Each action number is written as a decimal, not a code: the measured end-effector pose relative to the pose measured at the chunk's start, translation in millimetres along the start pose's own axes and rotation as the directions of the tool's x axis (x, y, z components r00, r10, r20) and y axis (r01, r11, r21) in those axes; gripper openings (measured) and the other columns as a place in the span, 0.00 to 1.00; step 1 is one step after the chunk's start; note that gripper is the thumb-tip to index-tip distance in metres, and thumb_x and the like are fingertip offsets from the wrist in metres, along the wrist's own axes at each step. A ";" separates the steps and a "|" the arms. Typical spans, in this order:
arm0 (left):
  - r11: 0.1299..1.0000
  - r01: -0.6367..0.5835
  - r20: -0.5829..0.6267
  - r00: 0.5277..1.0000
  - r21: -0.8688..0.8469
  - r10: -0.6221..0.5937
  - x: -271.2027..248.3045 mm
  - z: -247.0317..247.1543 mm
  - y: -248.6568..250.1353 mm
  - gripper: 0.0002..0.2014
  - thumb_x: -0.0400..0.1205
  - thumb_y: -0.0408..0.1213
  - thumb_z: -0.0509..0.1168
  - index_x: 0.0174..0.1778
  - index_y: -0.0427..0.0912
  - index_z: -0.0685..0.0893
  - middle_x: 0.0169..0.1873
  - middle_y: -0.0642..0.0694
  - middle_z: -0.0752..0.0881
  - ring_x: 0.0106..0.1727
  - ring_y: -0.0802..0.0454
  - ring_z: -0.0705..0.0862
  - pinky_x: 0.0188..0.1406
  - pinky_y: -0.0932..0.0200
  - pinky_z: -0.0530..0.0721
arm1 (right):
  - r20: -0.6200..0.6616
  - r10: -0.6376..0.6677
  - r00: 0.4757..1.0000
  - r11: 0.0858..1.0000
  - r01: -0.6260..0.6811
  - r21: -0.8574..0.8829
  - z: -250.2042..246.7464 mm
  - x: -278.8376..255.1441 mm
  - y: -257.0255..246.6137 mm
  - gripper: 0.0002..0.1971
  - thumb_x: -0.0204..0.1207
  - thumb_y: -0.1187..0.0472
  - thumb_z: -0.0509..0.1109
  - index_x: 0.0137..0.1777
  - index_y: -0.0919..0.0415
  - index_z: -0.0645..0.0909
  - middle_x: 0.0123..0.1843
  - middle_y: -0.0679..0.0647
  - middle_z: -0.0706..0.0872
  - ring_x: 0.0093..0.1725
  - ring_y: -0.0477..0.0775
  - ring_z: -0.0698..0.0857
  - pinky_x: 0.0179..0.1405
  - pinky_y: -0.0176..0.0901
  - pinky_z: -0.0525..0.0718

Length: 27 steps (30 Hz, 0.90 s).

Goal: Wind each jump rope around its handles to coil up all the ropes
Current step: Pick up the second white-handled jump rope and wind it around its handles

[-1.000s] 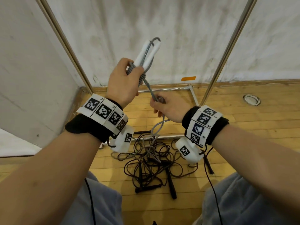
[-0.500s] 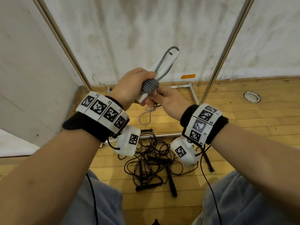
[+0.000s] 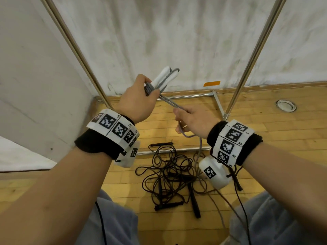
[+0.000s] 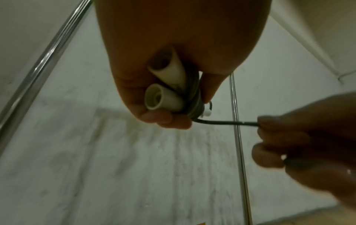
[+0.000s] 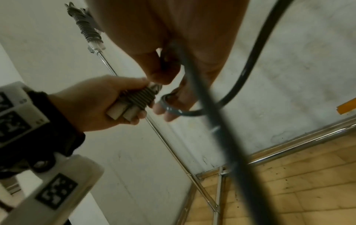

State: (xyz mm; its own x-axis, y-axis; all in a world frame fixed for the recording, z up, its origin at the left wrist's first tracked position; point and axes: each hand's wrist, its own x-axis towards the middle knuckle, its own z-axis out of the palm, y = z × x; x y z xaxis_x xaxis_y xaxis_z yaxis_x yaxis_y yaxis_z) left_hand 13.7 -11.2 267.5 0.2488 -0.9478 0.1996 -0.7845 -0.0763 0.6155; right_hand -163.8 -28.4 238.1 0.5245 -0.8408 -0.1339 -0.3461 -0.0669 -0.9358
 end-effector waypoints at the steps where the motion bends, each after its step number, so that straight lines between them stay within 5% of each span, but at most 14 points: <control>1: 0.997 -0.010 0.004 1.000 0.081 0.010 1.3 1.0 -3.8 0.14 0.84 0.50 0.61 0.60 0.49 0.70 0.38 0.51 0.82 0.36 0.48 0.83 0.32 0.54 0.77 | -0.014 -0.013 1.000 1.000 0.012 -0.021 -1.5 1.1 -1.0 0.14 0.84 0.56 0.59 0.39 0.63 0.74 0.31 0.55 0.79 0.24 0.48 0.82 0.30 0.46 0.85; 3: 0.980 -0.020 0.006 1.000 0.199 0.019 4.1 2.1 -10.1 0.17 0.84 0.49 0.60 0.66 0.46 0.70 0.42 0.52 0.79 0.39 0.48 0.80 0.36 0.55 0.74 | -0.023 -0.066 0.998 0.987 0.061 -0.149 -5.1 3.6 -5.1 0.15 0.84 0.56 0.58 0.37 0.59 0.74 0.28 0.50 0.77 0.19 0.41 0.76 0.23 0.37 0.74; 7: 0.937 -0.007 0.078 0.997 0.349 -0.022 3.8 7.7 -14.2 0.19 0.85 0.49 0.60 0.68 0.45 0.70 0.45 0.49 0.77 0.42 0.47 0.76 0.41 0.52 0.75 | 0.013 -0.213 0.977 0.818 0.185 -0.544 -13.5 7.5 -16.5 0.15 0.84 0.53 0.57 0.41 0.59 0.79 0.30 0.48 0.75 0.30 0.45 0.73 0.29 0.40 0.66; 13: 0.895 -0.089 0.285 0.958 0.438 -0.044 -5.3 21.4 -2.0 0.14 0.84 0.51 0.60 0.59 0.48 0.72 0.39 0.52 0.78 0.36 0.52 0.76 0.33 0.55 0.73 | 0.043 -0.366 0.930 0.621 0.278 -0.733 -20.3 6.7 -27.6 0.15 0.84 0.52 0.57 0.37 0.56 0.74 0.27 0.46 0.72 0.28 0.42 0.69 0.26 0.37 0.61; 16: 0.886 -0.215 0.341 0.937 0.411 0.070 -13.4 27.0 5.3 0.12 0.82 0.53 0.60 0.55 0.50 0.74 0.35 0.56 0.79 0.36 0.53 0.77 0.42 0.51 0.76 | -0.029 -0.386 0.922 0.625 0.238 -0.743 -33.9 8.3 -28.8 0.17 0.84 0.49 0.58 0.38 0.58 0.78 0.27 0.48 0.76 0.28 0.48 0.73 0.26 0.41 0.63; 21: 0.893 -0.317 0.296 0.929 0.320 0.223 -19.8 31.4 15.7 0.18 0.73 0.65 0.66 0.44 0.54 0.78 0.31 0.56 0.79 0.33 0.58 0.77 0.26 0.61 0.66 | -0.128 -0.385 0.914 0.658 0.175 -0.733 -52.2 10.2 -31.7 0.17 0.79 0.44 0.63 0.40 0.55 0.84 0.27 0.45 0.77 0.30 0.48 0.76 0.27 0.39 0.67; 27: 0.893 -0.368 0.288 0.912 0.259 0.292 -23.7 27.4 25.2 0.12 0.72 0.59 0.67 0.34 0.55 0.77 0.24 0.56 0.76 0.26 0.59 0.75 0.21 0.61 0.64 | -0.173 -0.373 0.912 0.739 0.179 -0.649 -58.0 11.8 -38.6 0.16 0.72 0.42 0.70 0.34 0.54 0.84 0.28 0.47 0.80 0.31 0.48 0.77 0.29 0.42 0.72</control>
State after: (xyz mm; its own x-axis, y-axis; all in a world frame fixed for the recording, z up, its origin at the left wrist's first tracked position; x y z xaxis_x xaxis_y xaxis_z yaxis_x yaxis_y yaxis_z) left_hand -27.5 0.9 257.4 -0.1661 -0.9758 0.1424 -0.9393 0.2005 0.2784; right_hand -189.4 -66.9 291.6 0.4728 -0.8345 0.2831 -0.6670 -0.5489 -0.5038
